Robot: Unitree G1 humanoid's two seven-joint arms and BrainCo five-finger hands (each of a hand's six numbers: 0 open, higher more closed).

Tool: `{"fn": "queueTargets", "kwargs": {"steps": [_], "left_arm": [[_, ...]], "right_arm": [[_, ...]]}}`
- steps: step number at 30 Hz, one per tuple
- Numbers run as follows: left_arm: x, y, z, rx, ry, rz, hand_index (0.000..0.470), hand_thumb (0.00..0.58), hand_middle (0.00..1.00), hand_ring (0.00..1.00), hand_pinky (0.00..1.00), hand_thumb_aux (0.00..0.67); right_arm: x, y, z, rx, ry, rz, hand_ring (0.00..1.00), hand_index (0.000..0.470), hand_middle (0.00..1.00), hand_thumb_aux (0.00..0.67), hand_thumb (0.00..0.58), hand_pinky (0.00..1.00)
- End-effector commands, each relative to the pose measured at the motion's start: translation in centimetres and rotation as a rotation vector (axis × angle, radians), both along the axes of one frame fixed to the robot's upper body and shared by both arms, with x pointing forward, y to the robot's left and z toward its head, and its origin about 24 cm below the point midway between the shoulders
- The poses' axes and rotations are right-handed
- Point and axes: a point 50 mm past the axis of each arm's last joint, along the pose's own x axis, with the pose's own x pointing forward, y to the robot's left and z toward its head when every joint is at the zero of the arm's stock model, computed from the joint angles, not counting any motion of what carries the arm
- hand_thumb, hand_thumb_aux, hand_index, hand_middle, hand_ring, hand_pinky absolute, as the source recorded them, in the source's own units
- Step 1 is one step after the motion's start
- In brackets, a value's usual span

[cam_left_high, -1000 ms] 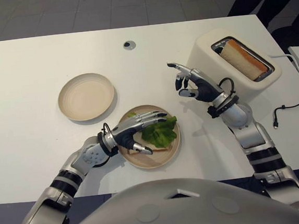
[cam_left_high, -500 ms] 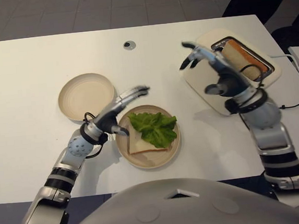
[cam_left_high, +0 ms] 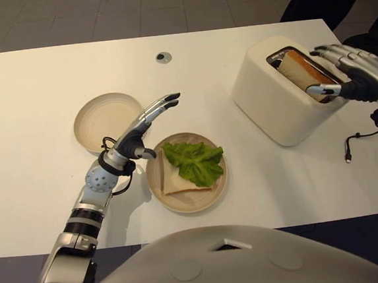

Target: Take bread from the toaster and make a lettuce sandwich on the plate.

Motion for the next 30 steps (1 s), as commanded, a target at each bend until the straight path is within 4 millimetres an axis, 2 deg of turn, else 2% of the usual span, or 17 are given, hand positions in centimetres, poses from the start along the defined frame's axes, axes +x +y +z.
{"fn": "queueTargets", "kwargs": {"steps": [1,3,4,5,6,10,13,15,17,19,22,24,27,30], "left_arm": [[0.0,-0.1,-0.6,0.022,0.023,-0.003,0.000,0.000,0.00,0.00,0.00,0.000],[0.0,-0.1,-0.8,0.023,0.028,-0.002,0.000,0.000,0.00,0.00,0.00,0.000],[0.0,-0.1,-0.8,0.023,0.029,-0.001,0.000,0.000,0.00,0.00,0.00,0.000],[-0.1,0.0,-0.8,0.022,0.030,0.000,0.000,0.000,0.00,0.00,0.00,0.000],[-0.1,0.0,-0.9,0.021,0.030,0.002,0.000,0.000,0.00,0.00,0.00,0.000],[-0.1,0.1,-0.8,0.015,0.026,0.008,0.000,0.000,0.00,0.00,0.00,0.000],[-0.2,0.2,-0.7,0.003,0.025,0.011,0.000,0.000,0.00,0.00,0.00,0.000],[-0.2,0.2,-0.5,-0.022,0.024,0.009,0.000,0.000,0.00,0.00,0.00,0.000],[-0.3,0.2,0.0,-0.074,0.029,-0.004,0.000,0.000,0.00,0.00,0.00,0.000],[-0.6,0.3,0.5,-0.145,0.042,-0.024,0.000,0.000,0.00,0.00,0.00,0.000],[-1.0,0.4,1.4,-0.261,0.071,-0.064,0.000,0.000,0.00,0.00,0.00,0.000],[-1.0,1.1,2.2,-0.367,0.094,-0.077,0.000,0.000,0.00,0.00,0.00,0.000],[-0.8,2.6,3.2,-0.519,0.134,-0.099,0.000,0.000,0.00,0.00,0.00,0.000],[-1.5,3.0,3.8,-0.562,0.174,-0.214,0.000,0.000,0.00,0.00,0.00,0.000]], "right_arm": [[0.1,0.7,-1.0,0.011,0.047,0.038,0.17,0.470,0.17,0.670,0.580,0.17],[0.3,0.7,-0.2,0.030,-0.007,0.043,0.33,0.470,0.33,0.670,0.580,0.33],[0.5,0.6,0.7,0.041,-0.064,0.038,0.56,0.470,0.56,0.670,0.580,0.56],[0.6,0.4,1.7,0.052,-0.134,0.032,0.93,0.470,0.93,0.670,0.580,0.93],[0.7,0.2,2.7,0.062,-0.203,0.028,1.00,0.470,1.00,0.670,0.580,1.00],[0.5,0.9,6.3,0.110,-0.453,0.064,1.00,0.470,1.00,0.670,0.580,1.00],[0.0,2.0,7.8,0.223,-0.565,0.138,1.00,0.470,1.00,0.670,0.580,1.00],[-0.4,2.9,8.5,0.345,-0.597,0.210,1.00,0.470,1.00,0.670,0.580,1.00],[-0.5,4.7,8.0,0.501,-0.511,0.330,1.00,0.470,1.00,0.670,0.580,1.00],[-0.6,7.4,6.4,0.641,-0.354,0.473,1.00,0.470,1.00,0.670,0.580,1.00],[-0.6,10.4,3.4,0.829,-0.099,0.590,1.00,0.470,1.00,0.670,0.580,1.00],[-0.6,12.5,0.2,0.913,0.121,0.635,1.00,0.470,1.00,0.670,0.580,1.00],[-1.2,15.4,-3.9,0.967,0.371,0.689,1.00,0.470,1.00,0.670,0.580,1.00],[-1.1,17.7,-7.4,0.949,0.496,0.684,1.00,0.470,1.00,0.670,0.580,1.00]]}}
